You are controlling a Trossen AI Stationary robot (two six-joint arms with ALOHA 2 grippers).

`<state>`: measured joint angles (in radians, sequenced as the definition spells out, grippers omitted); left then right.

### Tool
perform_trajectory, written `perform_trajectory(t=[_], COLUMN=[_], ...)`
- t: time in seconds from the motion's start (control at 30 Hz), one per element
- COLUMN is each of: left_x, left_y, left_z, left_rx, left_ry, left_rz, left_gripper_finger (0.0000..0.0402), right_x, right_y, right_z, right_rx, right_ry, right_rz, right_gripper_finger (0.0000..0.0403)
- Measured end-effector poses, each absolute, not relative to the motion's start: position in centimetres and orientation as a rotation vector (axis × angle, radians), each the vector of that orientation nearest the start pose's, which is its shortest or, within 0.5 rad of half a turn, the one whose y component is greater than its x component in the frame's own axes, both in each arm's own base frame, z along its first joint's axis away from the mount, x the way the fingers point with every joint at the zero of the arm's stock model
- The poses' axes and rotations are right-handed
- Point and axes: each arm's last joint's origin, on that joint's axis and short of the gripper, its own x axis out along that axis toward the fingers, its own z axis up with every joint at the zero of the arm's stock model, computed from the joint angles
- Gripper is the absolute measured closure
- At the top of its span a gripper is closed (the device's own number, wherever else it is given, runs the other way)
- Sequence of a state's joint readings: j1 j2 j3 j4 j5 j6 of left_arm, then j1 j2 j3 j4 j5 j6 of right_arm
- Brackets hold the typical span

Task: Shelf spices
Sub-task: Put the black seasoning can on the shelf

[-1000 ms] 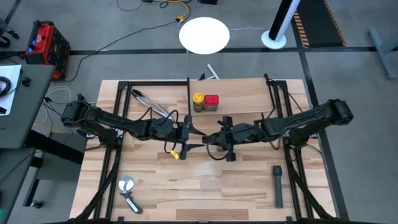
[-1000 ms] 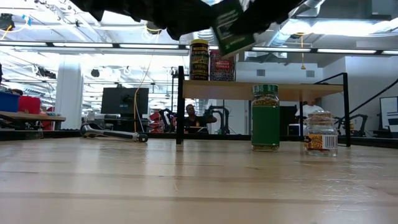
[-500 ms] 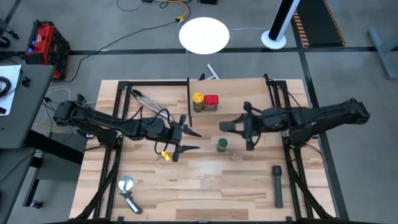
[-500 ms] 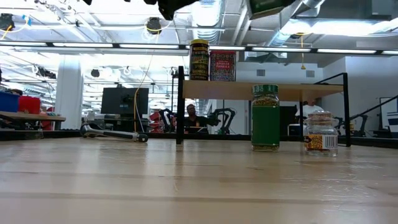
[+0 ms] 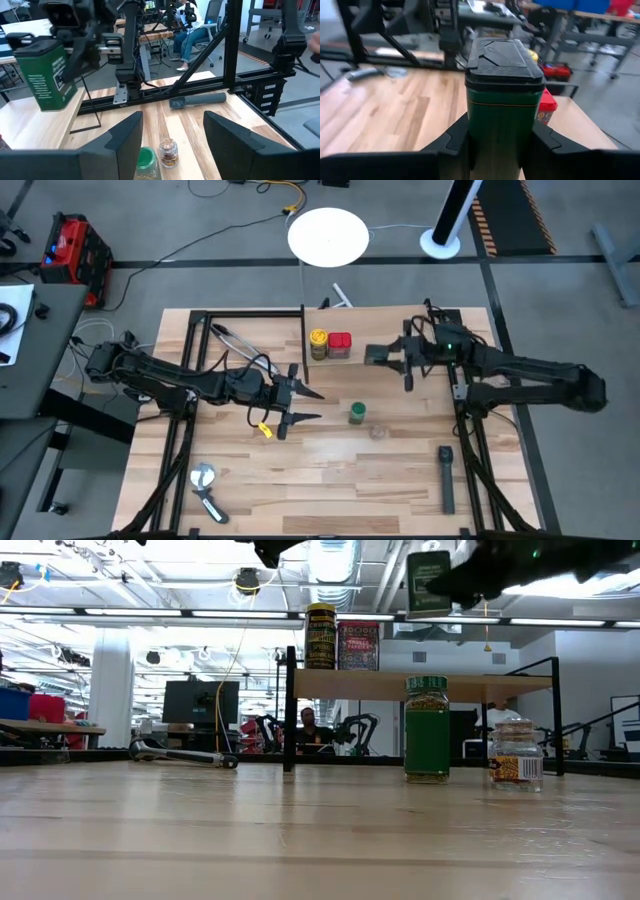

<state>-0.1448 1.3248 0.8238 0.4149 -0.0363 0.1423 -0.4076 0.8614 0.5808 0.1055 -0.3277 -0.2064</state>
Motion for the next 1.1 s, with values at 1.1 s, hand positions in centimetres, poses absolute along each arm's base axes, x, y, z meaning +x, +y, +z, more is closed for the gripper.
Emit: perform_trajectory(t=[1.1], left_x=[29.3], left_y=[-4.1], left_z=[29.1], left_rx=[0.172], left_ry=[0.028], left_rz=[-0.107], left_gripper_finger=[0.0201], right_x=[20.8], right_y=[-13.9], right_z=[21.4], right_rx=[-0.157], right_ry=[0.244], right_rz=[0.019], right_gripper_finger=[0.0281])
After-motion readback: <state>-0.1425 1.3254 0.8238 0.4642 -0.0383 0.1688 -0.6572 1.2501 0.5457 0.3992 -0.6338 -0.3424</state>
